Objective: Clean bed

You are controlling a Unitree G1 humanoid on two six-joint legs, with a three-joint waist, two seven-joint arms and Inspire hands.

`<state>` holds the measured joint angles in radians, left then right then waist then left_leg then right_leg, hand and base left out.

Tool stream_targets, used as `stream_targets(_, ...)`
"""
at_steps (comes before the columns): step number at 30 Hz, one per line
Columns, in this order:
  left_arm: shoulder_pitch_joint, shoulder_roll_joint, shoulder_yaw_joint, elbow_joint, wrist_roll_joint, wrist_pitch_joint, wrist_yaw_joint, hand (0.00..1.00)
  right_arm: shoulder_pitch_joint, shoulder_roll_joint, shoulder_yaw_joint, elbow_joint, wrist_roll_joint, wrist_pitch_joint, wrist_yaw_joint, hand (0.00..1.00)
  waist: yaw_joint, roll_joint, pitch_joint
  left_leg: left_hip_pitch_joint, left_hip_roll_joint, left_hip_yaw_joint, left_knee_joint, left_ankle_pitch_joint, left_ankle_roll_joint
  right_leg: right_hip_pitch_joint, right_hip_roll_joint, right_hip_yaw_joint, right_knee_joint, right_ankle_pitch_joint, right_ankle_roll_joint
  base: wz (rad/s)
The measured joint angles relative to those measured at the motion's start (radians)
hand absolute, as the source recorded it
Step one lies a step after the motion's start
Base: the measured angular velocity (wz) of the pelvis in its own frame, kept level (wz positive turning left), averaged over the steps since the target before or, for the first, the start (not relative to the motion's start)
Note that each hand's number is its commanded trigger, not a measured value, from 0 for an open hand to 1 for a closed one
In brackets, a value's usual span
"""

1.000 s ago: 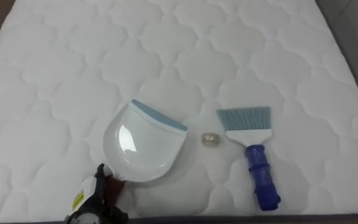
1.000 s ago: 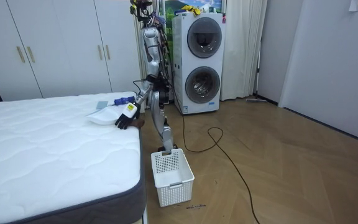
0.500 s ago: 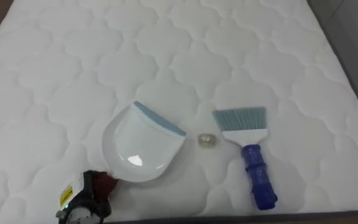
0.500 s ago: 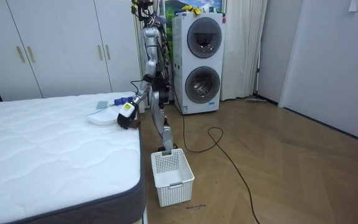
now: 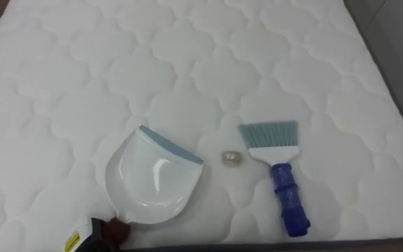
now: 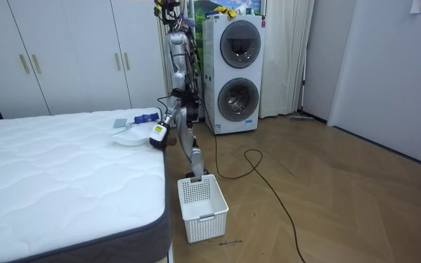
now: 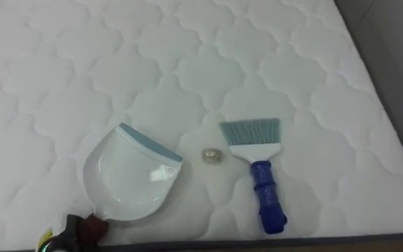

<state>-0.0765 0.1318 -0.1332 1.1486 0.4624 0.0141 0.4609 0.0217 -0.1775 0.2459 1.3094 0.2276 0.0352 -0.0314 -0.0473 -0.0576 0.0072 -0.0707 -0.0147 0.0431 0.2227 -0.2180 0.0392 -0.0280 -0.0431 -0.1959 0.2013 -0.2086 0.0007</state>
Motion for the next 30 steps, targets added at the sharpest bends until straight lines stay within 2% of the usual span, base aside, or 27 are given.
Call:
stream_targets(8,0.006,0.003,0.012,-0.008,0.002,-0.001,-0.022,1.00,0.002,0.003,-0.005,0.000,0.009,0.000,-0.014,0.00,-0.001,0.001,-0.0005,0.012,0.000,0.001,-0.001,0.000,0.000,0.010,0.000,0.001,0.000,0.000,0.000,0.00)
stream_targets(15,0.022,0.008,0.013,-0.018,0.031,-0.023,-0.022,1.00,0.007,0.004,-0.006,0.010,0.019,-0.009,-0.016,0.00,-0.003,0.003,-0.0016,0.032,0.001,0.001,-0.002,0.000,0.000,0.036,0.002,0.003,-0.016,0.008,-0.001,0.00)
stream_targets(20,0.053,0.040,0.013,-0.072,0.123,-0.030,-0.011,1.00,0.025,0.001,-0.042,0.007,0.046,-0.022,-0.008,0.00,0.000,0.009,-0.0011,0.056,0.001,0.006,-0.005,0.000,0.000,0.053,0.001,0.009,-0.015,0.009,0.000,-0.05)
stream_targets(24,0.095,0.079,0.012,-0.161,0.194,-0.030,-0.002,1.00,0.037,-0.002,-0.111,0.001,0.083,-0.035,-0.009,0.00,-0.009,0.022,0.0012,0.067,0.002,0.008,-0.003,0.000,0.000,0.064,0.003,0.020,-0.014,0.011,0.001,-0.03)
stream_targets(26,0.096,0.088,0.012,-0.171,0.204,-0.030,0.007,1.00,0.039,-0.006,-0.143,-0.003,0.092,-0.036,-0.010,0.00,-0.011,0.029,0.0038,0.070,0.002,0.009,-0.002,0.000,0.000,0.064,0.003,0.024,-0.010,0.012,0.000,-0.03)
stream_targets(28,0.108,0.092,0.014,-0.185,0.207,-0.030,0.010,1.00,0.038,-0.013,-0.180,-0.019,0.131,-0.036,-0.010,0.00,-0.011,0.038,0.0021,0.076,0.002,0.014,-0.004,0.000,0.000,0.062,0.003,0.027,-0.004,0.012,0.001,-0.12)
stream_targets(30,0.126,0.095,0.013,-0.208,0.208,-0.030,0.010,1.00,0.030,-0.021,-0.255,-0.027,0.178,-0.044,-0.014,0.00,-0.029,0.047,-0.0022,0.083,0.003,0.021,-0.009,0.000,0.000,0.063,0.004,0.031,0.002,0.012,0.001,-0.10)
